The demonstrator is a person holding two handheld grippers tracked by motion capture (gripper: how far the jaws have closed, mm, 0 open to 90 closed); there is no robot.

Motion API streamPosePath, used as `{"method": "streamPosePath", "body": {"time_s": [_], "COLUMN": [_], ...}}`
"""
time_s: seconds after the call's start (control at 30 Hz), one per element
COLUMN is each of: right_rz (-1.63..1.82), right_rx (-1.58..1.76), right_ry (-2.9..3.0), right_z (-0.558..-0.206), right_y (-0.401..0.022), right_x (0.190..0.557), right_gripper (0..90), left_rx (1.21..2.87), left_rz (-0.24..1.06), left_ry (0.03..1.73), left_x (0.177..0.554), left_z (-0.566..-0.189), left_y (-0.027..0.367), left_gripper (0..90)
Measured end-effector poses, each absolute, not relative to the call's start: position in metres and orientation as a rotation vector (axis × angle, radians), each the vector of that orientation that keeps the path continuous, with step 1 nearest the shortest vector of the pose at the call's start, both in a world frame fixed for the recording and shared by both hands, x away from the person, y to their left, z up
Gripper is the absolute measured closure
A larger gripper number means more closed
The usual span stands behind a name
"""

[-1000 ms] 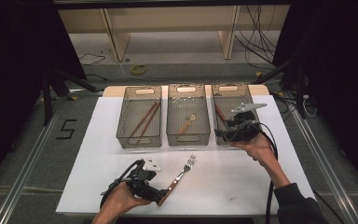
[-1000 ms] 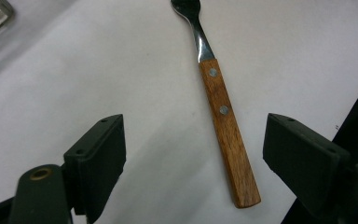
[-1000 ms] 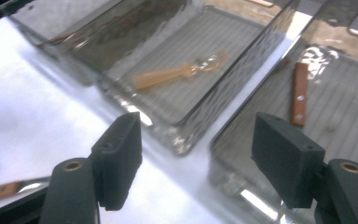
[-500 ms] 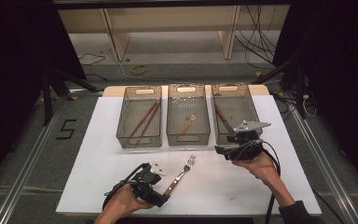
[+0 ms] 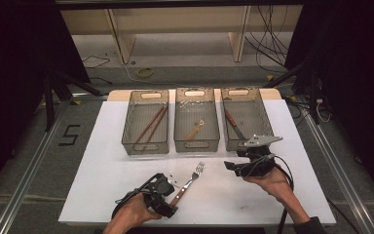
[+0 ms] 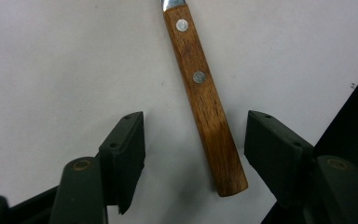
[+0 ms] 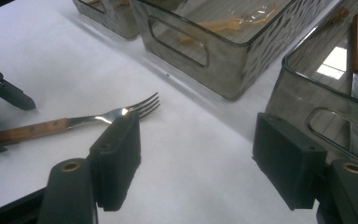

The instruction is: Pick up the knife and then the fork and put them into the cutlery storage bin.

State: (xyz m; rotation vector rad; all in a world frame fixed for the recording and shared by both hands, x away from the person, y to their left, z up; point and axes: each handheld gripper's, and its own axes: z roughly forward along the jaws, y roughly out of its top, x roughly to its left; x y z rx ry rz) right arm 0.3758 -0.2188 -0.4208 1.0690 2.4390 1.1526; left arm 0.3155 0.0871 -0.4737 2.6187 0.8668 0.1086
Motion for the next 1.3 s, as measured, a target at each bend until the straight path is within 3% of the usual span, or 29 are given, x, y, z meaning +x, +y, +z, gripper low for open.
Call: {"method": "streamPosePath", "body": {"time_s": [0.6, 0.8, 1.03, 1.3], "right_rz": [1.150, 1.151, 1.152, 1.152], "right_rx": [1.075, 1.075, 1.073, 1.071], "right_ry": [2.456, 2.458, 2.460, 2.467], "right_z": [-0.425, -0.425, -0.425, -0.426], "right_y": [-0.219, -0.220, -0.220, -0.218], "right_x": [0.372, 0.372, 0.372, 0.372], "right_gripper": [33.2, 33.4, 33.6, 33.9], "left_rx": [2.660, 2.685, 2.693, 2.691], "left_rz": [0.104, 0.113, 0.108, 0.098], "left_ry": [0.847, 0.847, 0.839, 0.794], "left_x": [0.319, 0.320, 0.323, 0.326], "left_z": [-0.473, -0.472, -0.471, -0.471], "left_y": [0.083, 0.081, 0.083, 0.088], "left_gripper": [46.1, 52.5, 67.6, 74.9]}}
